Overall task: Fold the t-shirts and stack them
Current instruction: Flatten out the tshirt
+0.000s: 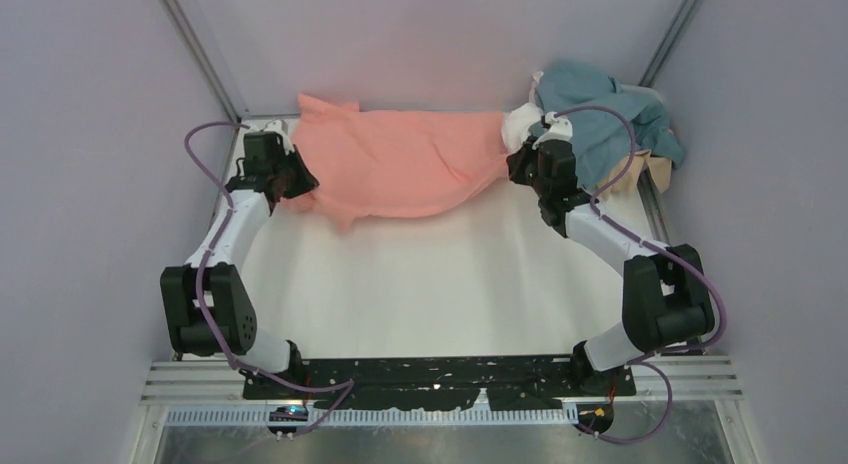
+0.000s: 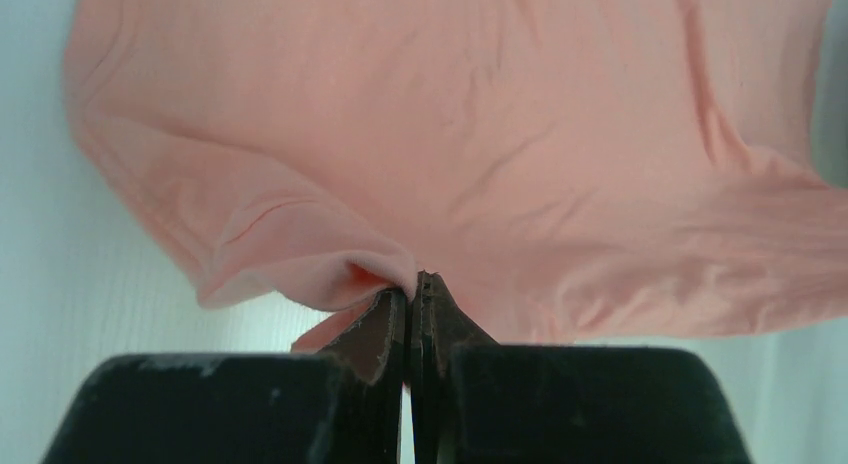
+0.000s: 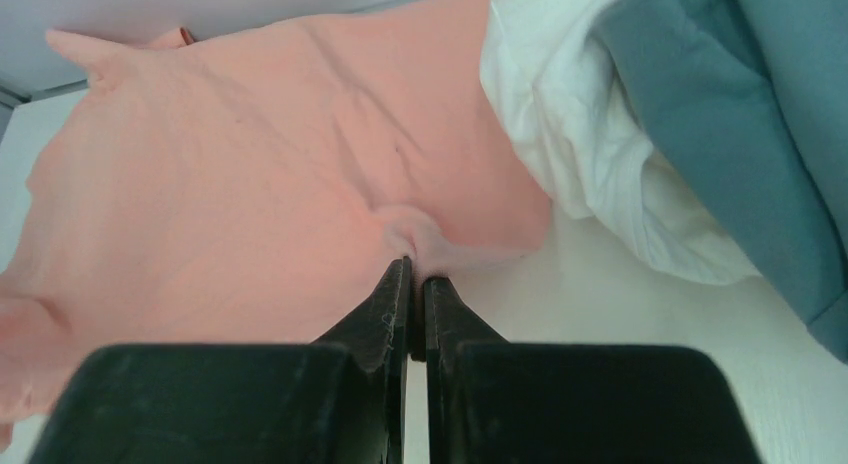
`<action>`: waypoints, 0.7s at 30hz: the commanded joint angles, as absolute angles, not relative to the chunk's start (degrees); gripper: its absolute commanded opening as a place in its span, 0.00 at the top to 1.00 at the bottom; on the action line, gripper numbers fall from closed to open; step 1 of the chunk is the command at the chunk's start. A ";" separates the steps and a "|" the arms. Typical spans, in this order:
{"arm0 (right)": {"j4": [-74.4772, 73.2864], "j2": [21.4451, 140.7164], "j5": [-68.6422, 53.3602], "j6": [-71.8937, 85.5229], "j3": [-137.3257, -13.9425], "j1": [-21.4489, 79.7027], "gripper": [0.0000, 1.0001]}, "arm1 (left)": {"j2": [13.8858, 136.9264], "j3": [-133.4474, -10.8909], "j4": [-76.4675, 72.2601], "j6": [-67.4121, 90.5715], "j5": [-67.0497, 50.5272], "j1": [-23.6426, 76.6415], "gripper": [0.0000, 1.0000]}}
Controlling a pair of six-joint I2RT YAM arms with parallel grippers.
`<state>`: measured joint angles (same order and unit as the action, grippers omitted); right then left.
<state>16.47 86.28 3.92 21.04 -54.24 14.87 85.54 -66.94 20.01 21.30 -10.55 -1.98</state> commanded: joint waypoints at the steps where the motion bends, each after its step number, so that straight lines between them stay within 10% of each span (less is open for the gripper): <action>1: 15.77 82.81 6.73 22.12 -52.26 14.59 0.94 | 82.79 -62.28 18.82 28.75 -10.33 -1.05 1.00; 21: -17.26 69.77 13.56 22.77 -47.61 14.64 0.94 | 61.42 -43.84 40.60 37.42 6.58 9.01 1.00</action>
